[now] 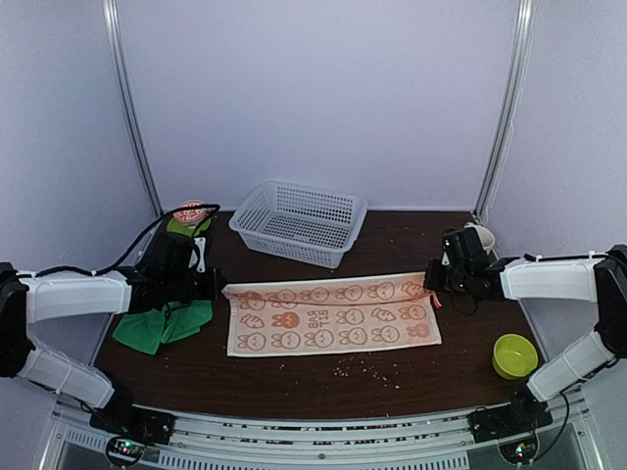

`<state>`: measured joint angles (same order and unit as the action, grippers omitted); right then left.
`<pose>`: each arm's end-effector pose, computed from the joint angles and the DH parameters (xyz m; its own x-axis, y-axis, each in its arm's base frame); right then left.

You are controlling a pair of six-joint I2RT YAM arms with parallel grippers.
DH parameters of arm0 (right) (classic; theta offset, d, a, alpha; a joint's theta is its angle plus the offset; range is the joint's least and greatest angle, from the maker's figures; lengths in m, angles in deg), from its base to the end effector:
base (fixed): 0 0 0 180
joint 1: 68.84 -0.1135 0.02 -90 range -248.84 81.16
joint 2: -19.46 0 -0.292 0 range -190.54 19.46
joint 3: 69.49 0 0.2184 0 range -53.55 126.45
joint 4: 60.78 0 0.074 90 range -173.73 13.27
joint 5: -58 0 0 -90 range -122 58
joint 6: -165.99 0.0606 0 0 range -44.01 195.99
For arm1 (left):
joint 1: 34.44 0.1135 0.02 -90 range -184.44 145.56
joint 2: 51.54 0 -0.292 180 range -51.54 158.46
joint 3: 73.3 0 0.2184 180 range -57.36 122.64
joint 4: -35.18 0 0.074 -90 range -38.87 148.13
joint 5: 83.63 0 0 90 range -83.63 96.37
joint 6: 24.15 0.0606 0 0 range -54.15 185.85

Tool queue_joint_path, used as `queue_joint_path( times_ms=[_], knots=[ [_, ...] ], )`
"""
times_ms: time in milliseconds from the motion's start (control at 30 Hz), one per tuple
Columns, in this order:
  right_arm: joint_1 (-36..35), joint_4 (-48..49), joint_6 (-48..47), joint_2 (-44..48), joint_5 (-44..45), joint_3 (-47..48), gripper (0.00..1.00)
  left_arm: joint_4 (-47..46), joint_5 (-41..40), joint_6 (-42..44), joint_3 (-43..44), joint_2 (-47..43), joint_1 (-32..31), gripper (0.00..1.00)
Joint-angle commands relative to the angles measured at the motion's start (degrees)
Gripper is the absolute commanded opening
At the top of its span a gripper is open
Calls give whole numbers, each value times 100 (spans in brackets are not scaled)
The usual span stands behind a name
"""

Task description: Roll the towels

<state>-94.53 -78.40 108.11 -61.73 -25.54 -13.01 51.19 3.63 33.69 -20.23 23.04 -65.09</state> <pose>0.2489 0.1122 0.2204 -0.7031 0.2480 -0.6664 0.0213 0.9441 0.3289 0.2185 -0.1261 0.2330 -0.6972 -0.2048 -0.6869 0.1246 0.9091 -0.3975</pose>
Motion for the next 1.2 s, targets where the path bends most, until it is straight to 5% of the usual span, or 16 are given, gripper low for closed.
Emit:
queue_joint_path(
  times_ms=[0,1167],
  knots=[
    [12,62,31,362,128,-286,0,-216,-73,-175,-294,-408,7,0],
    [-605,89,363,1417,106,-1744,0,-414,361,-416,-1233,-348,-364,0]
  ],
)
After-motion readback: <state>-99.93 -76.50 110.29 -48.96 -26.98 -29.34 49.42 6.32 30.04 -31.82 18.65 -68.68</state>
